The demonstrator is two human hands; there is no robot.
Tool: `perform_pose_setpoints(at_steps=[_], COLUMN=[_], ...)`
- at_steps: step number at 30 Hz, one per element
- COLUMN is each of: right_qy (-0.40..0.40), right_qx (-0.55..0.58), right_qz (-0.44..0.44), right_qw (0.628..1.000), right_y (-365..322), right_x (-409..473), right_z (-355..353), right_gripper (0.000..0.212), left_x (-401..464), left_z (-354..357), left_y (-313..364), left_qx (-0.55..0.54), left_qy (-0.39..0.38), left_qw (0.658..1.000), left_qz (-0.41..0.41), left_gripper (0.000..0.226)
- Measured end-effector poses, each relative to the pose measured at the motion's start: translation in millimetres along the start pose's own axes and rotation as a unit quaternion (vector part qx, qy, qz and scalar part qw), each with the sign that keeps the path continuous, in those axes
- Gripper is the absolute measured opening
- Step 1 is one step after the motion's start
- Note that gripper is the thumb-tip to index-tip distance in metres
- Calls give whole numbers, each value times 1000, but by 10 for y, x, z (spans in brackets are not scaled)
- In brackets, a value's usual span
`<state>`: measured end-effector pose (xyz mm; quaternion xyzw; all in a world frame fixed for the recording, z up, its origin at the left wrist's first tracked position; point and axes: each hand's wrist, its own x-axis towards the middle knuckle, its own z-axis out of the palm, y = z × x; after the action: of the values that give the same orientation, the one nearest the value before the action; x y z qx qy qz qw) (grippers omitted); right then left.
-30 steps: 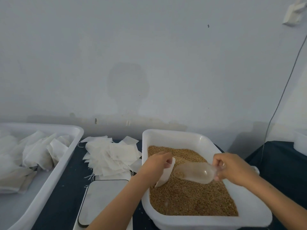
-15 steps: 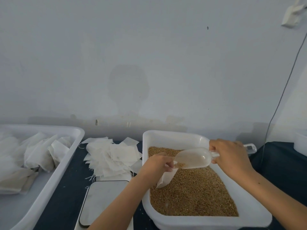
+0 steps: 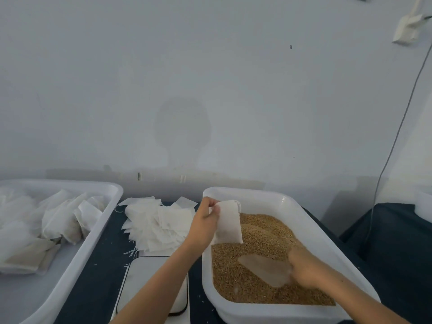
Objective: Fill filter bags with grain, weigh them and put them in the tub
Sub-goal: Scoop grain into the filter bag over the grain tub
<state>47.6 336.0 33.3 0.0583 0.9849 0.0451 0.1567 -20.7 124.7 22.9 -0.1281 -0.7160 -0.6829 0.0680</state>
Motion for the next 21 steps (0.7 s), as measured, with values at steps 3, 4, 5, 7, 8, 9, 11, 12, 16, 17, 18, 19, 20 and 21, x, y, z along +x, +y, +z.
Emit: perform_pose_setpoints(at_steps=[3, 4, 5, 7, 8, 9, 11, 12, 16, 17, 18, 19, 20, 21], right_qy=[-12, -15, -11, 38, 86, 132, 168, 154, 139, 152, 165, 179, 198, 222], right_qx=[-37, -50, -62, -35, 28, 126, 366, 468, 635, 639, 636, 622, 591, 546], right_qz=[-5, -7, -12, -46, -70, -98, -169, -203, -222, -209, -193, -182, -175, -169], right_qw=[999, 999, 998, 998, 993, 978, 900, 846, 727, 724, 729, 740, 762, 790], right_y=[-114, -155, -199, -319, -402, -500, -773, -935, -1538, -1659, -1763, -1850, -1931, -2000], right_x=[-16, -37, -65, -128, -173, -216, -340, -398, -490, -492, -466, -435, -400, -359], right_z=[57, 45, 12, -109, -191, -272, -418, -470, -456, -418, -365, -306, -244, -179], right_gripper=[35, 32, 26, 18, 20, 19, 11, 14, 4, 5, 10, 10, 8, 12], left_x=[-46, -69, -91, -134, -161, -192, -270, -316, -499, -541, -579, -615, -651, -684], left_z=[-144, -200, -263, -394, -461, -526, -644, -699, -919, -973, -1024, -1074, -1124, -1173], left_y=[150, 209, 265, 364, 410, 452, 517, 541, 563, 546, 513, 462, 391, 307], left_qx=[-50, -54, -50, -31, -23, -16, 4, 15, 4, -5, -8, 0, 20, 45], left_qy=[16, 17, 17, 9, 4, 1, 3, 7, 21, 28, 39, 56, 79, 105], left_qw=[998, 998, 999, 999, 998, 997, 993, 991, 989, 990, 990, 990, 989, 987], left_qz=[-16, -11, 0, 35, 55, 75, 114, 131, 144, 138, 132, 127, 120, 110], left_gripper=[19, 19, 18, 17, 17, 17, 18, 18, 18, 19, 20, 21, 23, 24])
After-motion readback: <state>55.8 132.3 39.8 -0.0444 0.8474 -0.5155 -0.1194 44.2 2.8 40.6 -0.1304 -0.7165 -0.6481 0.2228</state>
